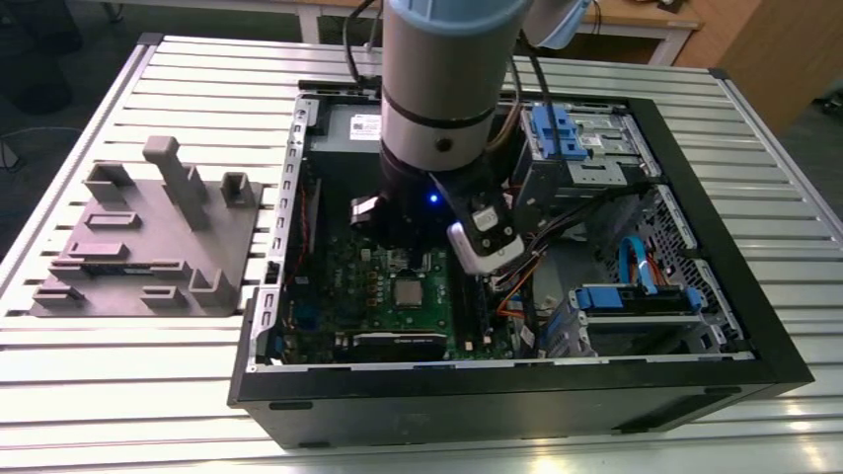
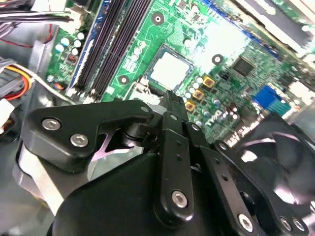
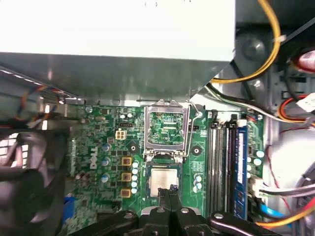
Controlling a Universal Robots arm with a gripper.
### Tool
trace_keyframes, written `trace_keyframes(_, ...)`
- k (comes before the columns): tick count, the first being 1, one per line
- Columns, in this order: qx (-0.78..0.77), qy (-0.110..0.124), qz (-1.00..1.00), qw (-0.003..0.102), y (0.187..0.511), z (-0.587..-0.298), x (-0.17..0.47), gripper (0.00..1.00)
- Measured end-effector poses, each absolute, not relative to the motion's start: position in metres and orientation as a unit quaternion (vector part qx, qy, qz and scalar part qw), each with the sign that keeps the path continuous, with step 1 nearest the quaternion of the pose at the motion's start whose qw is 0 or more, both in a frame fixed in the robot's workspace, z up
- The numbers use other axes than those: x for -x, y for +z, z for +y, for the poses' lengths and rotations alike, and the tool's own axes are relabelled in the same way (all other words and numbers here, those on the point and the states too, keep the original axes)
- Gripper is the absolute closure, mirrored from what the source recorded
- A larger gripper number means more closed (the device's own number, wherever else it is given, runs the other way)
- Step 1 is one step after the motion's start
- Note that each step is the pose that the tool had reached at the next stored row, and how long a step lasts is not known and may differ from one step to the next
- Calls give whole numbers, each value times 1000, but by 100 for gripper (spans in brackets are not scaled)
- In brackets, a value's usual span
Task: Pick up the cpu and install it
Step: 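Close the cpu cover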
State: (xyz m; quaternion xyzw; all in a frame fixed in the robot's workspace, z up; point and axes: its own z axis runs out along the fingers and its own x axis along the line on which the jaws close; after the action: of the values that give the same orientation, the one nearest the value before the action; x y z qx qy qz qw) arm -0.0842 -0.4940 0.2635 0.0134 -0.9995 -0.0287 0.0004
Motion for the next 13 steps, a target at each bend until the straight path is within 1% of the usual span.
trace_keyframes(4, -13, -28, -1000, 0, 279, -494, 84, 90)
trace_keyframes(13, -13, -28, -1000, 0, 281, -494, 84, 90)
